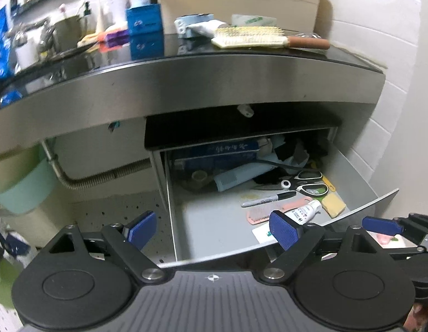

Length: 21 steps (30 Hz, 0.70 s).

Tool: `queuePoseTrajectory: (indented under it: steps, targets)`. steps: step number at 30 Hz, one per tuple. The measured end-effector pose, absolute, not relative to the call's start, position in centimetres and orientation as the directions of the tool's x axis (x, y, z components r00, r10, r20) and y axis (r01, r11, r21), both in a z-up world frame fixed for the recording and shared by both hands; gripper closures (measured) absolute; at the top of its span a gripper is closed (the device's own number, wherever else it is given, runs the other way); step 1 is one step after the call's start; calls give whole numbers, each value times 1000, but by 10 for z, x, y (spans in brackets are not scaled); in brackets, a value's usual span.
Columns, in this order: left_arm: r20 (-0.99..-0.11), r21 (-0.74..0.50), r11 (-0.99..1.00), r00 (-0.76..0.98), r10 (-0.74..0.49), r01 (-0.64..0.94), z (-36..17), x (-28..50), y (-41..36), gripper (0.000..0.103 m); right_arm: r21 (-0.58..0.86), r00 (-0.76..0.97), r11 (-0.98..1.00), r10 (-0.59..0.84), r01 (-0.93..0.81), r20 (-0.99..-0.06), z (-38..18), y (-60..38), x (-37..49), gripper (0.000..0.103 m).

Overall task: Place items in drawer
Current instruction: 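Lift the left gripper out of the drawer and back away, then release the drawer handle and bring the right gripper to the drawer front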

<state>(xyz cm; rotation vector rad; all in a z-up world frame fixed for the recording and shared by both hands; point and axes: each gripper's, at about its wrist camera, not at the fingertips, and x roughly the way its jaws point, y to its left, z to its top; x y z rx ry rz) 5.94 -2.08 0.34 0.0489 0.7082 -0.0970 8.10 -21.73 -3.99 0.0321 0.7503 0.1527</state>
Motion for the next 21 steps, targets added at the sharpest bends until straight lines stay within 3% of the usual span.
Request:
queuePoseTrajectory:
  steps: [5,7,21]
  targets:
    - [-638,-20,999,768,-49,47,-7,53,-12,14,45,722,995,98,-92,-685,-55,-212,84,43]
    - [-622,-29,999,782,-43,32,-8,51,-9,14,28,721,996,79,-82,-688,-61,-209,86,48]
    - [-616,-83,996,785,-59,10,-21,56,1,14,-7,635,998,33,-60,-772,-100,-187,114,49]
